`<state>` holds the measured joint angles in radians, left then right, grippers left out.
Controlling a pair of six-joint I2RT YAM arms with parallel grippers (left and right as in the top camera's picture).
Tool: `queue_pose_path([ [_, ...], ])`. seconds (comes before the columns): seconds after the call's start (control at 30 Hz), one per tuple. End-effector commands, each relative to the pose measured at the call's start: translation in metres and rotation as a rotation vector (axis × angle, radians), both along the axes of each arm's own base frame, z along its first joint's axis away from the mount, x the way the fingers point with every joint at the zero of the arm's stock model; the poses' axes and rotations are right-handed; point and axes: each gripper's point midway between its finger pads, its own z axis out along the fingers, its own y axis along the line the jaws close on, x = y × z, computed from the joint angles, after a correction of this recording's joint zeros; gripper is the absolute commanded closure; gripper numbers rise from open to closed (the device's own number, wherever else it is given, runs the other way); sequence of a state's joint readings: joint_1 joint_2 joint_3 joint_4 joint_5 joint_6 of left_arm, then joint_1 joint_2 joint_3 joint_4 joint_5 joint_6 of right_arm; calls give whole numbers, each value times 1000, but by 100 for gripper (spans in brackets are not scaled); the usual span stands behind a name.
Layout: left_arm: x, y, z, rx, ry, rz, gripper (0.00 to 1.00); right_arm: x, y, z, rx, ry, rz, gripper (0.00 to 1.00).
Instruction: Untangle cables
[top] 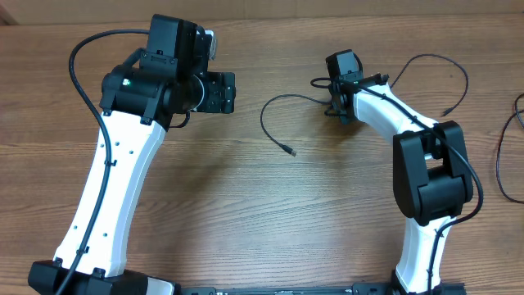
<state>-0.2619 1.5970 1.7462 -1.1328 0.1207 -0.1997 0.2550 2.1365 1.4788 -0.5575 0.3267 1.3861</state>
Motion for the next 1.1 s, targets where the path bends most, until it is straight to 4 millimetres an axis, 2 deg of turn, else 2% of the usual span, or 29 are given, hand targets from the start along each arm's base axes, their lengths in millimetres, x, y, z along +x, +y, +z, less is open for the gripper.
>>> queue_pose_path([
  [0.0,-5,-5,4,-2,-13,-33,19,2,-4,-5,-17,0,-12,60],
  [0.03,-5,-5,4,-2,-13,-33,19,2,-5,-5,-17,1,-12,73],
  [0.07,-5,-5,4,-3,-12,-33,19,2,-5,-6,-17,3,-12,78],
  [0.13,-6,-7,4,-15,-9,-42,19,2,-5,-5,-20,2,-13,78],
  [0.23,-7,-8,5,-21,-8,-46,20,2,-5,-6,-22,3,-10,73],
  [0.27,-7,-8,5,-21,-8,-46,20,2,-5,-6,-22,3,-10,74],
  [0.33,-7,-8,5,-20,-8,-45,20,2,-5,-6,-23,4,-10,82],
  [0.4,-7,-8,5,-21,-9,-46,20,2,-5,-6,-23,5,-10,83],
  [0.47,-7,-8,5,-21,-9,-46,20,1,-5,-7,-23,6,-10,70],
  [0.53,-6,-9,5,-24,-10,-47,20,1,-5,-9,-24,10,-10,69],
  [0.57,-6,-9,6,-24,-12,-47,20,0,-5,-13,-26,19,-9,55],
  [0.63,-7,-9,7,-25,-15,-47,20,-2,-6,-20,-28,34,-9,55],
  [0.67,-7,-9,7,-25,-16,-47,20,-3,-5,-25,-27,44,-8,62],
  [0.7,-7,-9,8,-25,-18,-48,20,-3,-5,-28,-24,50,-6,86],
  [0.73,-7,-9,8,-25,-19,-48,20,-4,-4,-30,-20,55,-4,96],
  [0.9,-8,-8,9,-26,-20,-48,20,3,-2,-29,-13,27,-4,96],
  [1.0,-9,-8,8,-25,-15,-47,19,24,3,-10,13,-33,39,96],
  [1.07,-9,-8,8,-24,-13,-47,20,41,6,11,12,-79,84,96],
])
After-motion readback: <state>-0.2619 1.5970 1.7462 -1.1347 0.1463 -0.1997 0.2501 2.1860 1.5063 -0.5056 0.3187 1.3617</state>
